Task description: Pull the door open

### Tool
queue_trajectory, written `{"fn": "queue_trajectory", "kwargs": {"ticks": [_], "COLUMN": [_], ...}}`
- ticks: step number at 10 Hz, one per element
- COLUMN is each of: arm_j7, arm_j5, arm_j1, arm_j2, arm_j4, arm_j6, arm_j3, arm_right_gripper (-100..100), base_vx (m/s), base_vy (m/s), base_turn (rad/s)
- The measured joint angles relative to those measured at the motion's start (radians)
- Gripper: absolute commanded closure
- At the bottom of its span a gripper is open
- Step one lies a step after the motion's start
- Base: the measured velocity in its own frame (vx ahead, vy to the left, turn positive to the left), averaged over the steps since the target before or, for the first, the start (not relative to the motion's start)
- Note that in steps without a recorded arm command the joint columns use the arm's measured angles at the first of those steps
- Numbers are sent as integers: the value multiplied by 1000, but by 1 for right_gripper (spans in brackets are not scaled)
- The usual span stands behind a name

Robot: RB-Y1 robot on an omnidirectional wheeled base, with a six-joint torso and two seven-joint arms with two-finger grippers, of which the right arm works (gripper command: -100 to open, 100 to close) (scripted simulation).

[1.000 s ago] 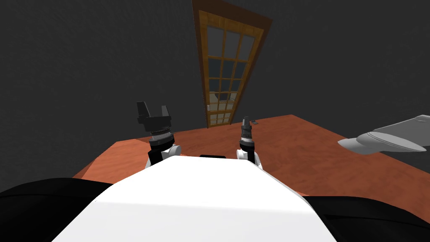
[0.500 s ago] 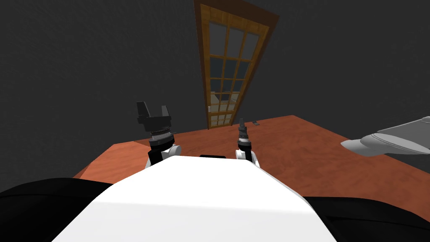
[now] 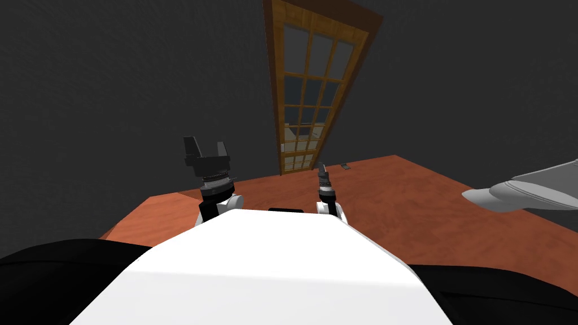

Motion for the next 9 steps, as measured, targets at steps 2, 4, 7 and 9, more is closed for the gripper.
{"fn": "queue_trajectory", "kwargs": {"ticks": [2,4,7,9], "arm_j7": [26,55,98,127], "arm_j5": [5,11,18,24], "arm_j1": [-16,-30,-51,-66], "arm_j2": [-8,-15,-27,-34], "arm_j4": [37,85,155,197], "arm_j6": [-4,-20,-42,-49], "arm_j3": [2,4,6,8], "arm_right_gripper": [-100,-100,-100,-100], "base_vx": [102,94,93,100], "base_vy": [68,83,74,82], "base_turn": [-10,-6,-8,-8]}}
